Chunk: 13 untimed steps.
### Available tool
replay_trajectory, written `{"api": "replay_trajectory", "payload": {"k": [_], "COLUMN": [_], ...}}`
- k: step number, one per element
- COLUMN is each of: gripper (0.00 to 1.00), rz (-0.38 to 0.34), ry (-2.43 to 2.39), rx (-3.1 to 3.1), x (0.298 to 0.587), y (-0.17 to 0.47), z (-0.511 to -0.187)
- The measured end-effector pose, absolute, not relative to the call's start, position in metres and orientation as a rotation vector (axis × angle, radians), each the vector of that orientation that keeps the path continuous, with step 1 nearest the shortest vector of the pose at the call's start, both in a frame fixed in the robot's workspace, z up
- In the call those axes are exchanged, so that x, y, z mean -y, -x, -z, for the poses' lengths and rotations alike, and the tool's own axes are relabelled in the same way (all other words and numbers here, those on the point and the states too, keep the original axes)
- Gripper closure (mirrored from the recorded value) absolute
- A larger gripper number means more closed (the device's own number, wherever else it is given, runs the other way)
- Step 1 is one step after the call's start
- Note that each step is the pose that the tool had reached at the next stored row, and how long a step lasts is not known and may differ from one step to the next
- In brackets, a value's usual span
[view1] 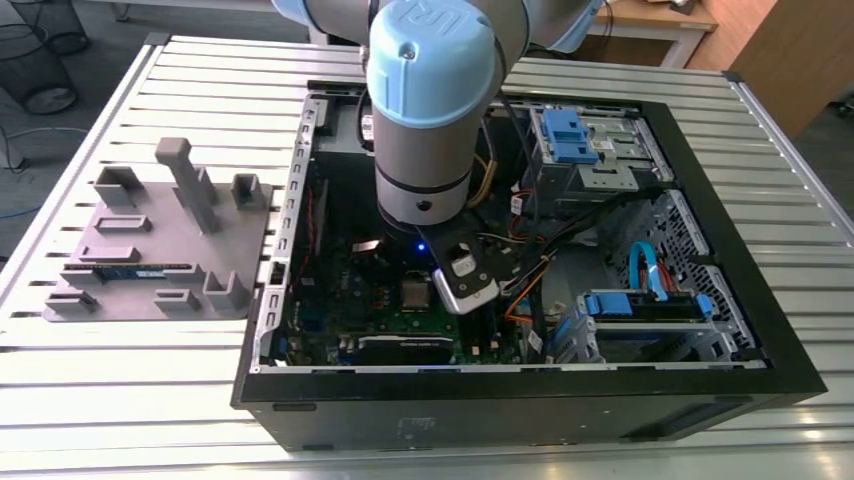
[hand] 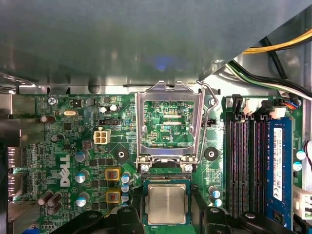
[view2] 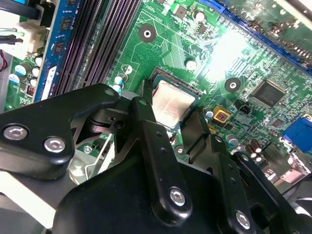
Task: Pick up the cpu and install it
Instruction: 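Place the cpu into insertion slot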
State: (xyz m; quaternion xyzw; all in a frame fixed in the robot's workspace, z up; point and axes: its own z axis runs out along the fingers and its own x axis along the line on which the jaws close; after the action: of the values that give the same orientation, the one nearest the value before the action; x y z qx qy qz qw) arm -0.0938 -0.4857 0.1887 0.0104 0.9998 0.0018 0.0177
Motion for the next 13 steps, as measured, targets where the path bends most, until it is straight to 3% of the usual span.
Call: {"api": "replay_trajectory", "payload": {"k": [13], "gripper": [0.53], "rz": [-0.005], "ry": [-0.033], "rx": [-3.106], "x": [0.4857], "y": [0.0932], "z": [-0.1872]}}
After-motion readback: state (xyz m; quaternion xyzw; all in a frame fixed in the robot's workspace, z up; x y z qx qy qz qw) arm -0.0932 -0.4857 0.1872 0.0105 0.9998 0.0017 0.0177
